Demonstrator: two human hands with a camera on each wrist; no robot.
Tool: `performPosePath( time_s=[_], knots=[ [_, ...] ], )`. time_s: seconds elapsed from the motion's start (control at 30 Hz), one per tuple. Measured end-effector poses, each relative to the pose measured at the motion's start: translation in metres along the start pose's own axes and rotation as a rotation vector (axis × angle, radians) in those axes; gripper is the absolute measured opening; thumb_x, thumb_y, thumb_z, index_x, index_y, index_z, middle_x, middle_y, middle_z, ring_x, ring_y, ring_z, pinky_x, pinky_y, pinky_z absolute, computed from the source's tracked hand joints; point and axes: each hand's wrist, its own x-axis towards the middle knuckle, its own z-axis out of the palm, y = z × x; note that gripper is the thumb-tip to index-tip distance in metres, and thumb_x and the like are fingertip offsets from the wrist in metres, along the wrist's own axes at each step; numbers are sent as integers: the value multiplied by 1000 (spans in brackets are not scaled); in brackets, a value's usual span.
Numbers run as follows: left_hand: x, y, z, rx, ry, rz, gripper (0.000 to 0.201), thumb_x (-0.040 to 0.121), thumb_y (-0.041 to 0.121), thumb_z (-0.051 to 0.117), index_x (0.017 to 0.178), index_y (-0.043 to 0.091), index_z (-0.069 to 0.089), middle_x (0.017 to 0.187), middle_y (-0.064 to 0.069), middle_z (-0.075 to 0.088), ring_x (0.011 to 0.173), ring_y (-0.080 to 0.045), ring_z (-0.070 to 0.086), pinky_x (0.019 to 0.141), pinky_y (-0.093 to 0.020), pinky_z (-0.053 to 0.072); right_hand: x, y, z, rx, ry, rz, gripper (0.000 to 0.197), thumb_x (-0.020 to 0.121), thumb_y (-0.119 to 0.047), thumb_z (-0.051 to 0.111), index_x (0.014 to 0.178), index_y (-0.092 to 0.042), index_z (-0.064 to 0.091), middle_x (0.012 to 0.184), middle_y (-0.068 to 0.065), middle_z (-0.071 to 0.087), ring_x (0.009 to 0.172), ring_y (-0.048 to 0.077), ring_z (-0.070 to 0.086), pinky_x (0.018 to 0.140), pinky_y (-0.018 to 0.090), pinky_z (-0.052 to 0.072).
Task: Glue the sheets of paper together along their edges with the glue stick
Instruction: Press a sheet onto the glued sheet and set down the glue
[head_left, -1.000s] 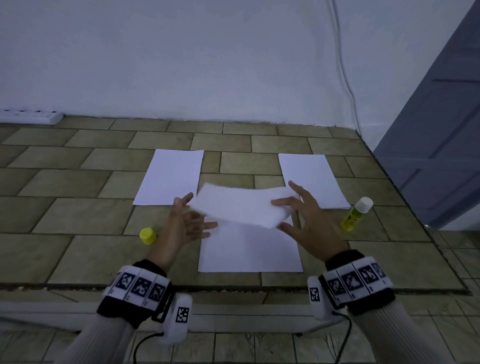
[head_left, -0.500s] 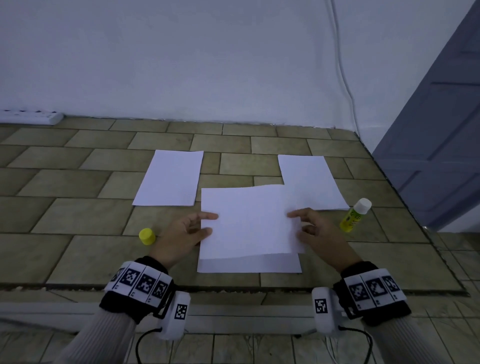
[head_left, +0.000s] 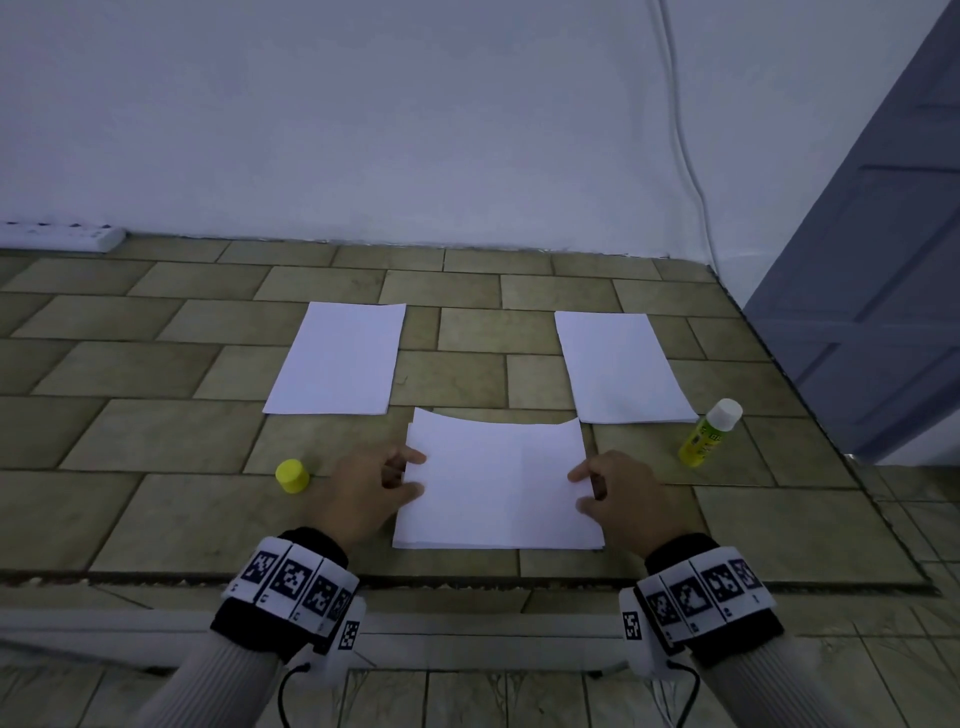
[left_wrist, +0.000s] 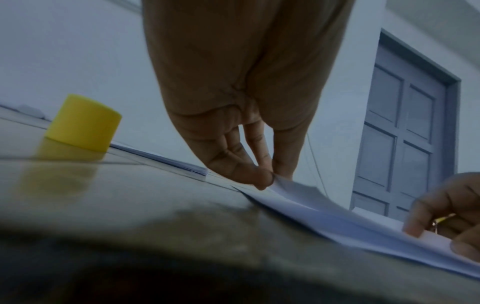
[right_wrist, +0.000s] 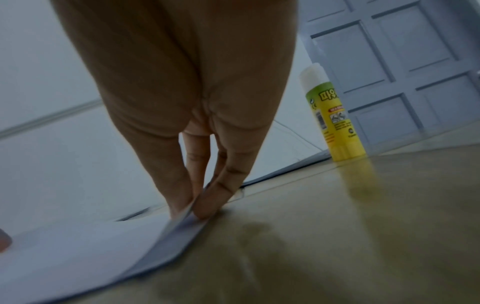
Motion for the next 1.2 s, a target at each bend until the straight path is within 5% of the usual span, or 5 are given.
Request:
performPosePath(
  time_s=[0.1,0.27,0.8,0.97,1.2],
  knots=[
    [1,-3,4,26,16,18,26,84,12,74,108,19,67,98,6,62,83,1,56,65,-2,42,1,1,4,-13,2,-12,28,85,-12,67,113,-15,63,92,-3,45,71,1,41,73,14,33],
    [3,-7,5,19,6,2,26,83,14,75,108,20,67,99,5,62,89,-7,60,78,-17,51,1,3,3,0,-8,-10,27,84,-11,69,110,-15,64,92,-1,48,74,5,45,72,14,36],
    [2,-7,5,47,11,11,26,84,15,74,108,22,66,105,9,57,90,-3,55,70,-4,39,0,10,-3,76,-37,-6,32,79,-8,74,109,-16,65,97,2,55,78,6,53,65,5,43],
    [0,-6,3,45,9,8,27,84,16,74,109,21,66,102,8,58,85,2,54,74,-9,47,-1,11,-3,87,-43,-8,33,79,-9,73,110,-16,65,98,2,55,80,8,53,66,6,42],
    [-3,-5,2,61,12,4,27,85,18,74,110,24,66,101,12,56,82,10,50,62,0,38,-1,12,-3,98,-38,-1,34,79,-9,74,111,-15,65,98,1,55,79,5,52,65,5,41]
  ],
)
